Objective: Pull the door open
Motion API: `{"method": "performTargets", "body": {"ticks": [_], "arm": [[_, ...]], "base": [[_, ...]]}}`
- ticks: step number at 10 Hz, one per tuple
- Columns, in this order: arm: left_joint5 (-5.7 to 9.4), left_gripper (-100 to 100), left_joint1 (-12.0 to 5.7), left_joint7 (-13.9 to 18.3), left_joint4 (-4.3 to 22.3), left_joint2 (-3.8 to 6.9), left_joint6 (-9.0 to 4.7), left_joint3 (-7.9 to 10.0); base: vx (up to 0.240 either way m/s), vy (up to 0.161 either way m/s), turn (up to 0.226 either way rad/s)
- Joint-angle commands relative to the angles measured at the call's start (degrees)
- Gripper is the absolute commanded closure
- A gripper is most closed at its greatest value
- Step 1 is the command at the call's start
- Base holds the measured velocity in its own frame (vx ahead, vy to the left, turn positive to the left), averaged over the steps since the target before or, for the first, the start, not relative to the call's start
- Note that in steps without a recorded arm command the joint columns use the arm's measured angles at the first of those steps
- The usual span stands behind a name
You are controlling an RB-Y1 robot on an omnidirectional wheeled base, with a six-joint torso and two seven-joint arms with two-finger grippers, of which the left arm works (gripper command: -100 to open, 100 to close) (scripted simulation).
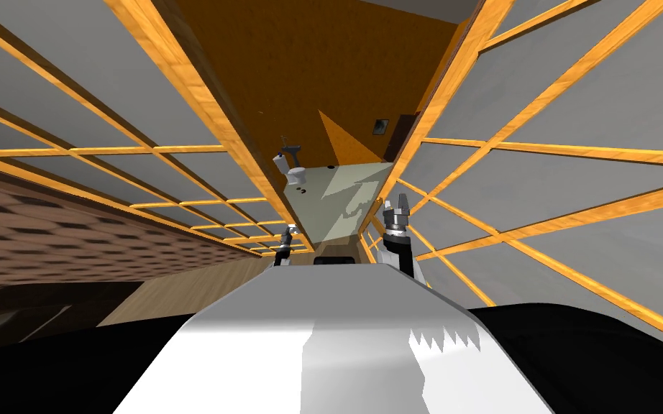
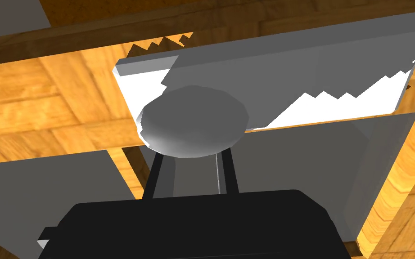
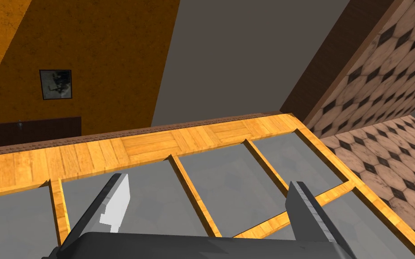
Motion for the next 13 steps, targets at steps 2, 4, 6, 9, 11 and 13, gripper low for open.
{"method": "performTargets", "body": {"ticks": [2,4,6,9,11,13], "arm": [[0.92,100,-0.12,3.84,-1.29,-1.17,0.26,-1.58],[1.91,100,-0.21,6.22,-1.31,-1.23,0.38,-1.85],[2.89,100,-0.3,8.59,-1.33,-1.29,0.49,-2.12],[3.87,100,-0.39,10.96,-1.31,-1.35,0.61,-2.39],[4.85,100,-0.48,13.34,-1.37,-1.41,0.72,-2.67],[6.16,-100,1.12,14.79,-2.65,-0.48,2.24,-1.81]], "base": [[-0.075,0.029,-0.092],[-0.049,0.031,-0.056],[-0.044,0.016,-0.075],[-0.032,0.011,-0.044],[-0.022,0.013,-0.045],[-0.034,0.031,-0.006]]}}
